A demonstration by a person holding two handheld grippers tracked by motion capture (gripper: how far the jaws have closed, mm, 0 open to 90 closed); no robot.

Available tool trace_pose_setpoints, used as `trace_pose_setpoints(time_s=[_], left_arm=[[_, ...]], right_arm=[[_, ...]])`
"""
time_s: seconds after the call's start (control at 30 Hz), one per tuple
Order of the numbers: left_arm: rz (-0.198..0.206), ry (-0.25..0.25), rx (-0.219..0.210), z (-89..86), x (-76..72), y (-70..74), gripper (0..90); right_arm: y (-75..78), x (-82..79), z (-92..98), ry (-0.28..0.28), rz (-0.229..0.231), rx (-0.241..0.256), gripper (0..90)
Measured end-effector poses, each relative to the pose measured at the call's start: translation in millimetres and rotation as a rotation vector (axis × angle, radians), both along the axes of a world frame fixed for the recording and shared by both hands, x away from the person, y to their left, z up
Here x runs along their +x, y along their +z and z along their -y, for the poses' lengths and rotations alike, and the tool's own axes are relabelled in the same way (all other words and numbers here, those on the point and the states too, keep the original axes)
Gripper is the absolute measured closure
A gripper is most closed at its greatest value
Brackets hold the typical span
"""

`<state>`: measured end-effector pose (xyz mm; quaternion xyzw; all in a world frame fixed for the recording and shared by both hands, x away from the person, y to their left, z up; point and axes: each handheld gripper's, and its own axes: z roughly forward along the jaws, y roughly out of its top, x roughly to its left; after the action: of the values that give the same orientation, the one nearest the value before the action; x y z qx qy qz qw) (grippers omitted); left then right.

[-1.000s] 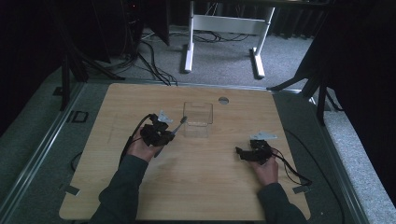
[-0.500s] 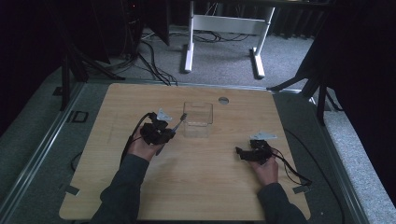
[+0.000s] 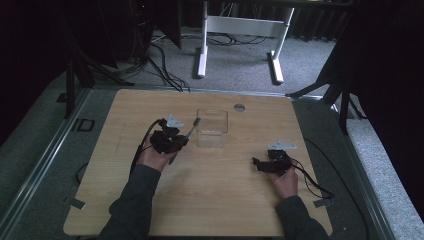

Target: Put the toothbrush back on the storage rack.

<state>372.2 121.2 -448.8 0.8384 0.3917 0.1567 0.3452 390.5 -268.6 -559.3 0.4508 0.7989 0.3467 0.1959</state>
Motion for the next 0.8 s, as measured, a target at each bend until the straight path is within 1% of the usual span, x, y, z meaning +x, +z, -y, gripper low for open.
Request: trace_pose_setpoints(time_s=[0.07, 0.4, 0.8], left_arm=[[0.006, -0.002, -0.011, 0.0, -0.2, 0.5, 78.2], [0.022, -0.004, -0.029, 0.8, 0.3, 2.8, 78.2], [0.044, 0.011, -0.072, 0.3, 1.8, 4.6, 78.1]], right_arm=[[0.0, 0.0, 0.0, 0.000, 0.001, 0.000, 22.7], [0.0, 0.0, 0.1, 0.001, 0.001, 0.000, 22.7], [-0.1, 0.1, 0.1, 0.002, 0.002, -0.001, 22.7]])
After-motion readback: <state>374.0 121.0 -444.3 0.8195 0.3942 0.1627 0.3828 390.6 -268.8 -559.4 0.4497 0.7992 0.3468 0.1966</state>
